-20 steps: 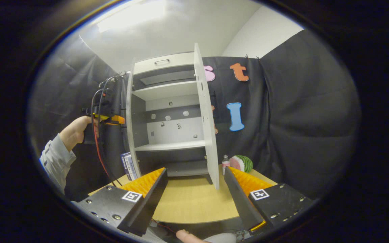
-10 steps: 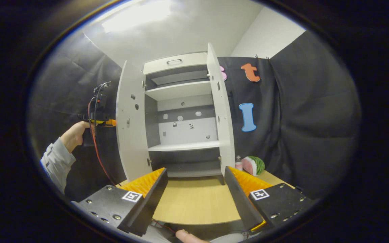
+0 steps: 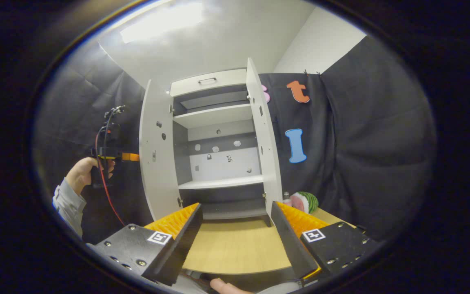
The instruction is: Open the right door of the double-door shoe cabinet with the right hand, and open the left door with the left hand.
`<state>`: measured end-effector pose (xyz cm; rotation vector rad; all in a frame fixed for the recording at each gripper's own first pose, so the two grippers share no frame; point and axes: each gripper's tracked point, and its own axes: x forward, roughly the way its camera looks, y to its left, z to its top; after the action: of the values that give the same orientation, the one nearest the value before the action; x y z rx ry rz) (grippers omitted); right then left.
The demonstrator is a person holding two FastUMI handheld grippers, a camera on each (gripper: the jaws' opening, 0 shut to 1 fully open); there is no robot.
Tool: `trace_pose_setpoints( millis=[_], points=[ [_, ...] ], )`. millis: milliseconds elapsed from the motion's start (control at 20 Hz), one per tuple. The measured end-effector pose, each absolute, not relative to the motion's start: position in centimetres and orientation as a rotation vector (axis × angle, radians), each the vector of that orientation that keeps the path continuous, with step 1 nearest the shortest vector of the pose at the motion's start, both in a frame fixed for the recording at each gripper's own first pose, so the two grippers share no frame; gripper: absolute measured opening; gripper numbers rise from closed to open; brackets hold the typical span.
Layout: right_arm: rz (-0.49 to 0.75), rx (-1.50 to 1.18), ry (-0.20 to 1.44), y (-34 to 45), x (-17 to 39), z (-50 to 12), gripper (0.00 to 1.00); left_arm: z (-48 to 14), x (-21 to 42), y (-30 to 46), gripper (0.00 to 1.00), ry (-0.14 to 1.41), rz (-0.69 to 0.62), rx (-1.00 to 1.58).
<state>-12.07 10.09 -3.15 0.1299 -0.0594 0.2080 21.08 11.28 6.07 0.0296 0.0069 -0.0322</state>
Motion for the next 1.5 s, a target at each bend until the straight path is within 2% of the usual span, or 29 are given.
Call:
trace_pose_setpoints(
  millis=[50, 200, 550, 650, 800, 850, 900, 950, 1150, 1250, 1350, 1450, 1500],
  points=[
    [0.21, 0.124, -0.051, 10.2, -11.9, -3.5, 1.0, 6.3, 20.3, 11.3, 0.75, -0.002, -0.016, 0.019],
    [0.219, 0.112, -0.044, 10.5, -12.0, -3.7, 1.0, 4.7, 18.1, 12.2, 0.87, 0.058, 0.071, 0.018],
    [0.246, 0.114, -0.056, 11.1, -12.8, -3.6, 1.0, 4.1, 13.4, 10.9, 0.91, 0.041, 0.093, -0.047],
    [0.246, 0.13, -0.063, 10.7, -12.6, -3.2, 0.98, 3.6, 12.2, 10.1, 0.92, 0.051, 0.078, -0.058],
    [0.233, 0.123, -0.072, 9.9, -12.7, -2.8, 1.0, 3.1, 9.9, 8.6, 0.94, 0.048, 0.039, -0.06],
    [0.231, 0.123, -0.074, 9.8, -12.8, -2.7, 1.0, 3.1, 8.9, 7.9, 0.92, 0.035, 0.023, -0.056],
    [0.229, 0.123, -0.076, 9.7, -12.8, -2.6, 0.97, 3.2, 8.1, 7.4, 0.96, 0.019, 0.008, -0.056],
    [0.226, 0.121, -0.078, 9.5, -12.8, -2.5, 1.0, 3.1, 7.2, 6.8, 0.95, 0.016, -0.006, -0.056],
    [0.213, 0.12, -0.083, 9.0, -12.8, -2.4, 0.98, 3.0, 3.7, 5.1, 0.96, -0.018, -0.035, -0.055],
    [0.211, 0.117, -0.083, 8.9, -12.9, -2.1, 1.0, 2.3, 2.5, 5.4, 0.96, -0.027, -0.009, -0.038],
    [0.208, 0.101, -0.1, 8.9, -13.2, -1.5, 0.98, 1.7, 1.3, 5.4, 0.93, -0.04, 0.006, -0.057],
    [0.193, 0.105, -0.117, 8.4, -13.5, -0.9, 1.0, 0.5, 0.1, 5.3, 1.0, -0.048, 0.014, -0.08],
    [0.189, 0.106, -0.122, 8.3, -13.6, -0.7, 1.0, 0.1, -0.2, 5.5, 0.96, -0.057, 0.022, -0.092]
  ],
)
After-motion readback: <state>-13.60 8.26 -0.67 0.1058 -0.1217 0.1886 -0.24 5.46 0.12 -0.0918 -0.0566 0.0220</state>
